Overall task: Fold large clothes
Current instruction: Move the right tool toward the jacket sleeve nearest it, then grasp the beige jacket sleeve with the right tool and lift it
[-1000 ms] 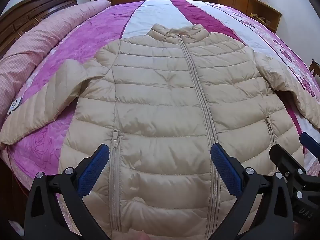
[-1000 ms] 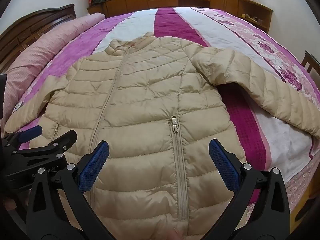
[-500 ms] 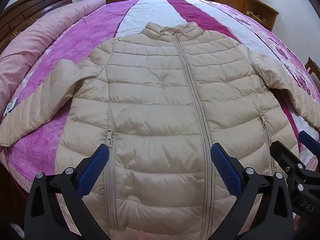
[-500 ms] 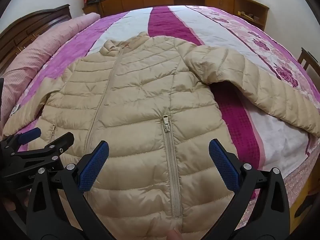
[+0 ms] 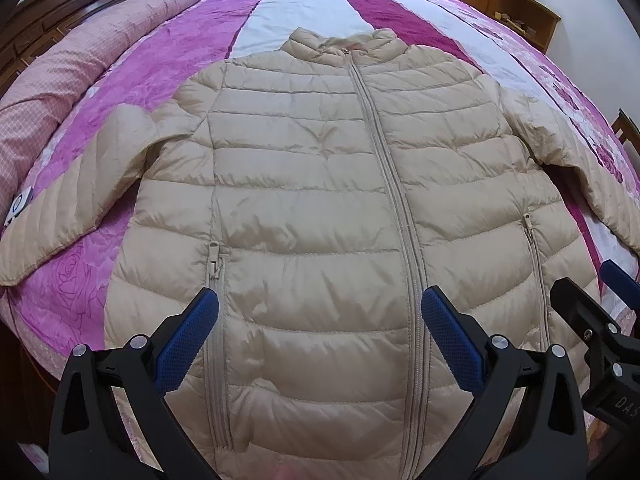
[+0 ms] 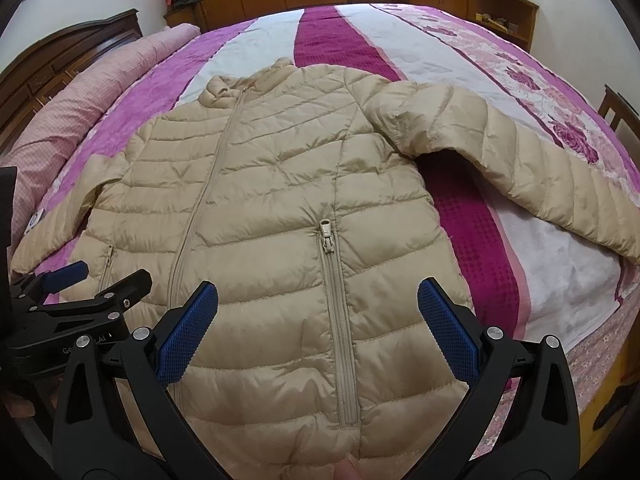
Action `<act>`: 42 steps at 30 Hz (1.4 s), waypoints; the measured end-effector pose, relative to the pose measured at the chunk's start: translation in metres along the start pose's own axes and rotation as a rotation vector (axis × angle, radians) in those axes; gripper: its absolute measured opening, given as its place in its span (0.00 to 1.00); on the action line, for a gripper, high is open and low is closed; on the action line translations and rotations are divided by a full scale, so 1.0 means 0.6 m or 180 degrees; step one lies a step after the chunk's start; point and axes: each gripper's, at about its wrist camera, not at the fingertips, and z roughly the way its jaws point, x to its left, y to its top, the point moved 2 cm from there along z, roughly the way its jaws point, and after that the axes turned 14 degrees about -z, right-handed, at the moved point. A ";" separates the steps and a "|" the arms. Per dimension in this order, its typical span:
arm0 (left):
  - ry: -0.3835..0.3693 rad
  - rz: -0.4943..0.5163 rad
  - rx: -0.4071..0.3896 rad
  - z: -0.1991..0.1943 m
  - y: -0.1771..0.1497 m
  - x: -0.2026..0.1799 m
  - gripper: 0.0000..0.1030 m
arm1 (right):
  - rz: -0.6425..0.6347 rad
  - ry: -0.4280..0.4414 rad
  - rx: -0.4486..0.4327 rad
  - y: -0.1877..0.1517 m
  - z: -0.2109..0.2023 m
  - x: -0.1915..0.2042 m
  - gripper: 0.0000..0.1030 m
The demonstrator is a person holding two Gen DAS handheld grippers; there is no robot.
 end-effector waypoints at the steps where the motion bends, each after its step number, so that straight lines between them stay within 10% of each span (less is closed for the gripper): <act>1: -0.0008 0.0003 0.0006 -0.001 -0.001 0.000 0.95 | 0.0003 0.0007 0.0011 -0.001 0.000 -0.001 0.97; 25: -0.0086 0.0049 0.0104 -0.002 -0.002 -0.011 0.95 | 0.0319 0.0321 0.0119 -0.012 0.011 -0.047 0.97; 42: -0.0022 0.0097 0.0199 0.009 0.005 -0.031 0.95 | 0.1350 0.0157 0.0123 -0.046 0.007 -0.293 0.97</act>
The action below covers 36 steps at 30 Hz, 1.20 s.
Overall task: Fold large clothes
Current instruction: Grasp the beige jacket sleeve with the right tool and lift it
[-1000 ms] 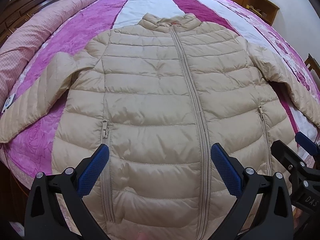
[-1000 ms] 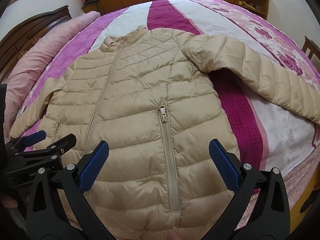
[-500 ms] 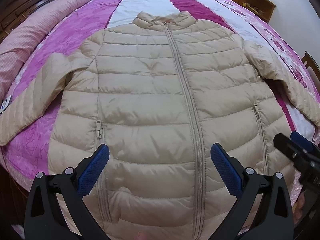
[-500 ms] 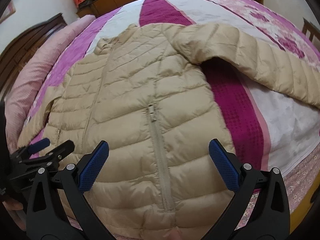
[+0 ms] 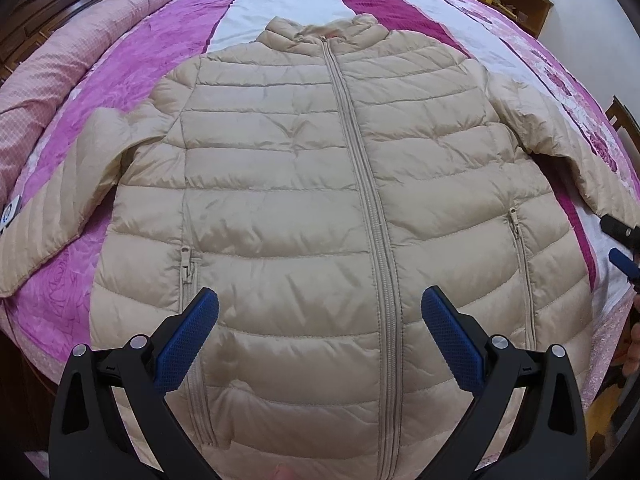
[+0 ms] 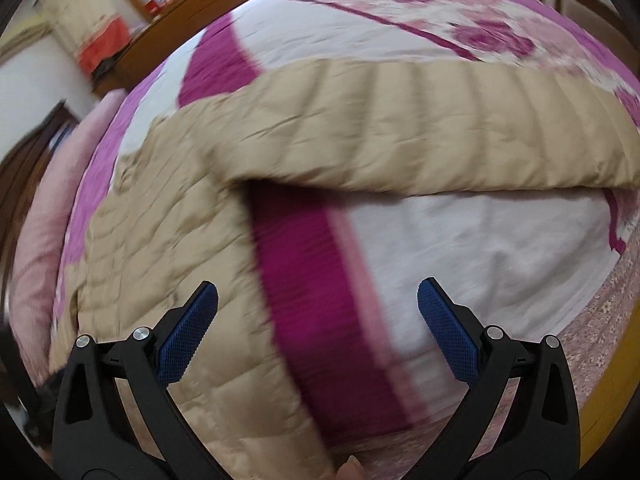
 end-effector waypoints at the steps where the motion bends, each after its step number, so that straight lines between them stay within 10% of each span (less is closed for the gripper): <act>1: 0.0007 0.0004 0.0005 0.001 0.002 0.000 0.95 | 0.0050 -0.0002 0.0000 0.003 0.001 -0.010 0.97; 23: 0.0128 0.0134 0.0151 0.040 0.008 -0.014 0.95 | 0.0928 -0.0292 -0.0370 0.067 0.031 -0.209 0.97; 32: 0.0108 0.0199 0.0150 0.044 0.011 -0.017 0.95 | 0.0891 -0.0506 -0.0470 0.060 0.001 -0.226 0.21; 36: 0.0090 0.0224 0.0161 0.047 0.012 -0.017 0.95 | 0.0766 -0.0389 -0.0600 0.064 -0.023 -0.224 0.06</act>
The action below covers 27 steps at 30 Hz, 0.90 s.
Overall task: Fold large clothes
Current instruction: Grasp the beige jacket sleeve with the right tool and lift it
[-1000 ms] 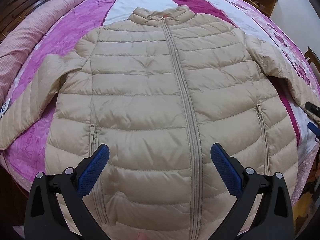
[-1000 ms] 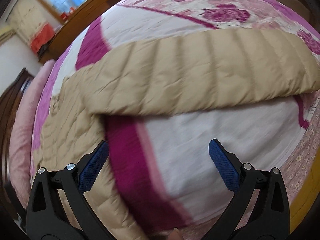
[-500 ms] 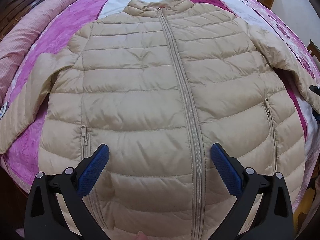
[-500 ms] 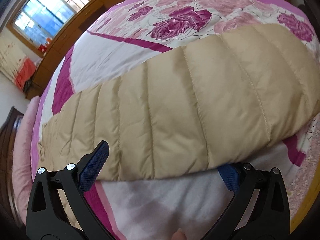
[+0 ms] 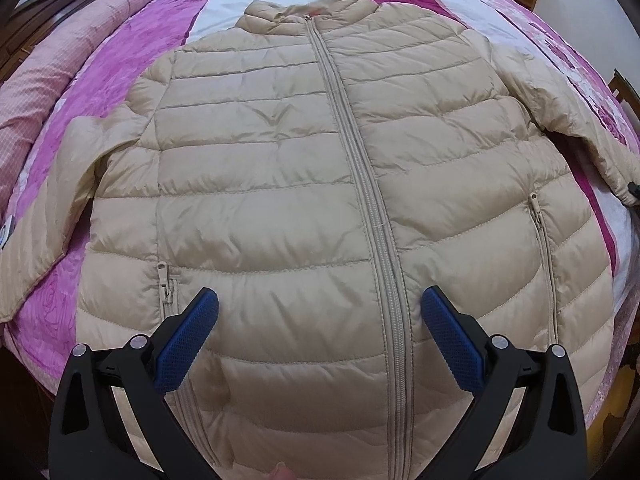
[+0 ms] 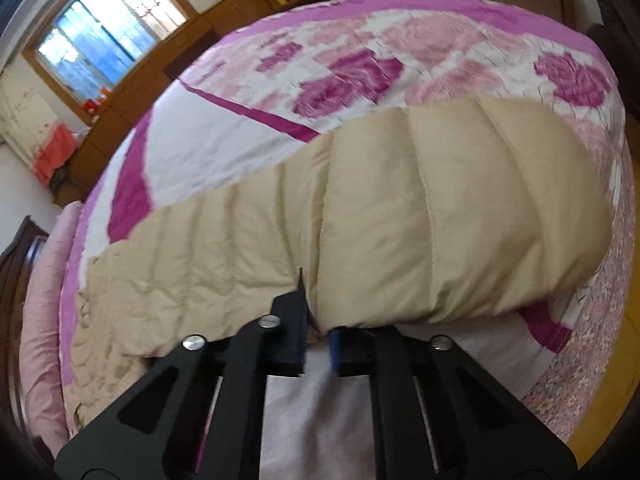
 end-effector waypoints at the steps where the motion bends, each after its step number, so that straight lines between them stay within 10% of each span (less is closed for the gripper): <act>1: 0.0000 0.0014 0.0002 0.000 0.000 0.000 0.95 | -0.0103 -0.0017 -0.0062 0.004 -0.010 0.009 0.06; 12: 0.0032 0.0142 -0.0074 -0.004 0.007 0.007 0.95 | -0.0837 0.0335 -0.0550 0.038 -0.111 0.153 0.05; 27: 0.0157 -0.0148 -0.0235 -0.018 0.038 0.087 0.95 | -0.1727 0.1060 -0.0499 0.009 -0.142 0.406 0.05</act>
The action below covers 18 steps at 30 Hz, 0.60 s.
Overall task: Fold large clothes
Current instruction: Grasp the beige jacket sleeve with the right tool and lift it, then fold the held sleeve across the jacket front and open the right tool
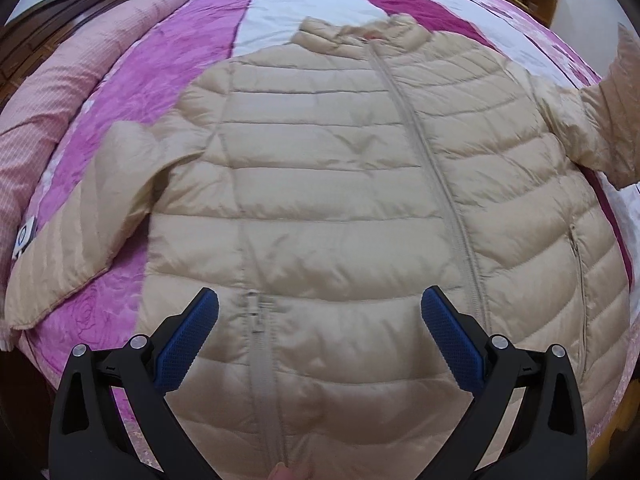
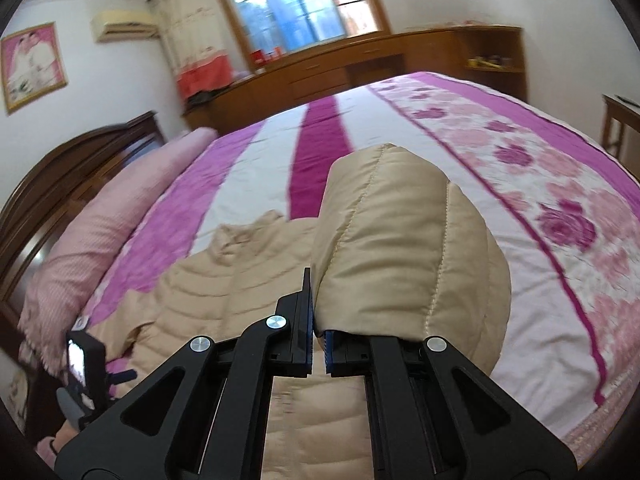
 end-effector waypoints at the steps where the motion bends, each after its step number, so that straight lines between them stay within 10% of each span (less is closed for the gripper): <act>1: 0.0002 -0.0014 -0.0011 -0.001 0.001 0.004 0.95 | -0.0031 0.0042 0.0016 0.002 0.005 0.009 0.05; 18: 0.0074 -0.0255 -0.0151 -0.001 0.041 0.084 0.95 | -0.0487 0.0772 0.0784 -0.041 0.229 0.228 0.05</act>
